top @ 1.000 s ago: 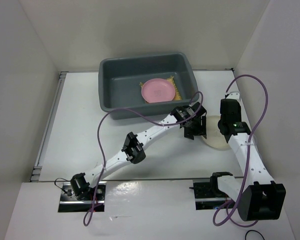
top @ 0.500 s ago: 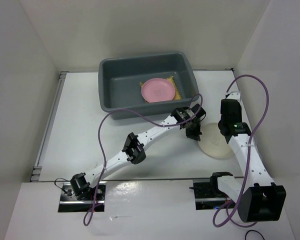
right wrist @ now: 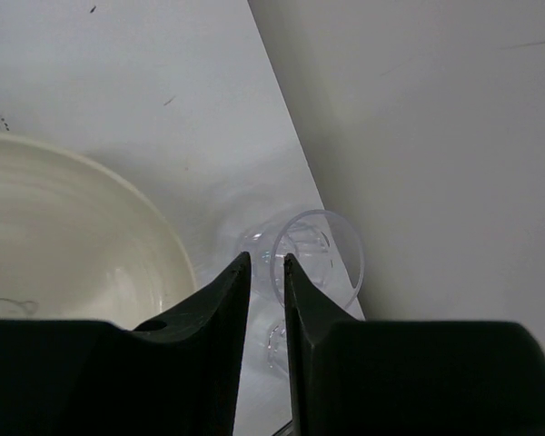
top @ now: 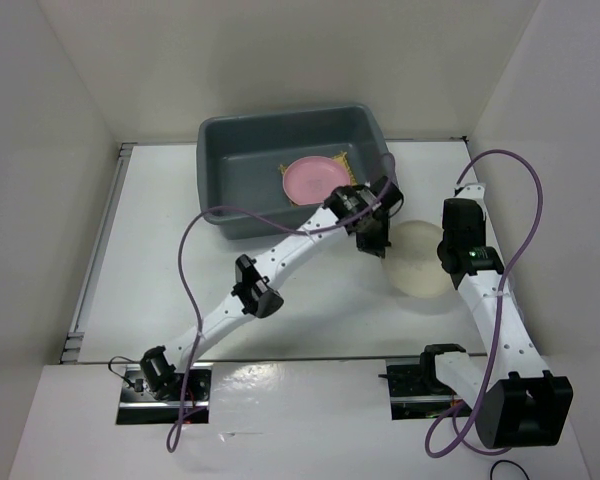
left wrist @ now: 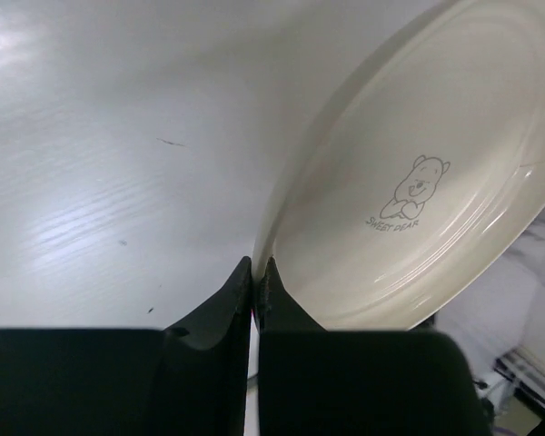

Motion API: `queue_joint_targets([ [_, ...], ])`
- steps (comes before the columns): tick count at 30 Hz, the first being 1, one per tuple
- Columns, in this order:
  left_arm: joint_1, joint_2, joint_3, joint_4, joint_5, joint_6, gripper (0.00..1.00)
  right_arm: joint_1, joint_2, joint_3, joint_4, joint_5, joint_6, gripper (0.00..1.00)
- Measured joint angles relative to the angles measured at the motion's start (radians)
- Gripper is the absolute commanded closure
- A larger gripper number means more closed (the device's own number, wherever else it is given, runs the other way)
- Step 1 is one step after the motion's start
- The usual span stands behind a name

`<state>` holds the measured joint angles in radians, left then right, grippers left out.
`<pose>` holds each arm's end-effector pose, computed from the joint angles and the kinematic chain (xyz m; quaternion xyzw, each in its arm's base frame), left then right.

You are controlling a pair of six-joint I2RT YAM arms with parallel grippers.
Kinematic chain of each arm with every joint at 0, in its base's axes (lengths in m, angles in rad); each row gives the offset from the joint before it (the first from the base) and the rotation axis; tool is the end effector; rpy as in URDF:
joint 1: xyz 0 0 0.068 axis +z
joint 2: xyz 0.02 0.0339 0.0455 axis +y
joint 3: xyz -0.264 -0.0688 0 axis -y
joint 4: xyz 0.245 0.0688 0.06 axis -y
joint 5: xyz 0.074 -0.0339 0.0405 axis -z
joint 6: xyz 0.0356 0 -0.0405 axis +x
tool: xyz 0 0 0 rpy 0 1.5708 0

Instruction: Place the mixed dishes into the plastic bin

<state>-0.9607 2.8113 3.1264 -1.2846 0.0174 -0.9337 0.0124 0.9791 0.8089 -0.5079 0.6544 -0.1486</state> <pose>0.3124 -0.4479 0.2417 0.0155 0.9550 -0.2452 0.1662 0.2042 -0.0191 0.2861 0.0696 0.8626 -0.3170 0.3881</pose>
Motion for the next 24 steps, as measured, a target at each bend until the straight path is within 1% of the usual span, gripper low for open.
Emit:
queue_joint_targets([
  [4, 0.068, -0.111, 0.000, -0.003, 0.023, 0.019, 1.00, 0.000, 0.000, 0.000, 0.000, 0.006, 0.002, 0.74],
  [8, 0.170, -0.228, 0.000, 0.000, 0.058, 0.027, 1.00, 0.000, 0.000, 0.000, 0.000, 0.009, 0.003, 0.74],
  [11, 0.273, -0.305, 0.000, 0.005, 0.091, 0.046, 1.00, 0.000, 0.000, 0.000, 0.000, 0.009, 0.002, 0.74],
  [14, 0.395, -0.350, 0.000, 0.005, 0.109, 0.071, 1.00, 0.000, 0.000, 0.000, 0.000, 0.009, 0.002, 0.74],
  [19, 0.581, -0.333, -0.004, -0.003, 0.117, 0.116, 1.00, 0.000, 0.000, 0.000, 0.000, 0.005, 0.002, 0.74],
  [22, 0.646, -0.277, -0.004, -0.001, 0.130, 0.126, 1.00, 0.000, 0.000, 0.000, 0.000, -0.004, 0.000, 0.74],
  [24, 0.669, -0.227, -0.004, 0.004, 0.149, 0.129, 1.00, 0.000, 0.000, 0.000, 0.000, -0.010, -0.002, 0.74],
])
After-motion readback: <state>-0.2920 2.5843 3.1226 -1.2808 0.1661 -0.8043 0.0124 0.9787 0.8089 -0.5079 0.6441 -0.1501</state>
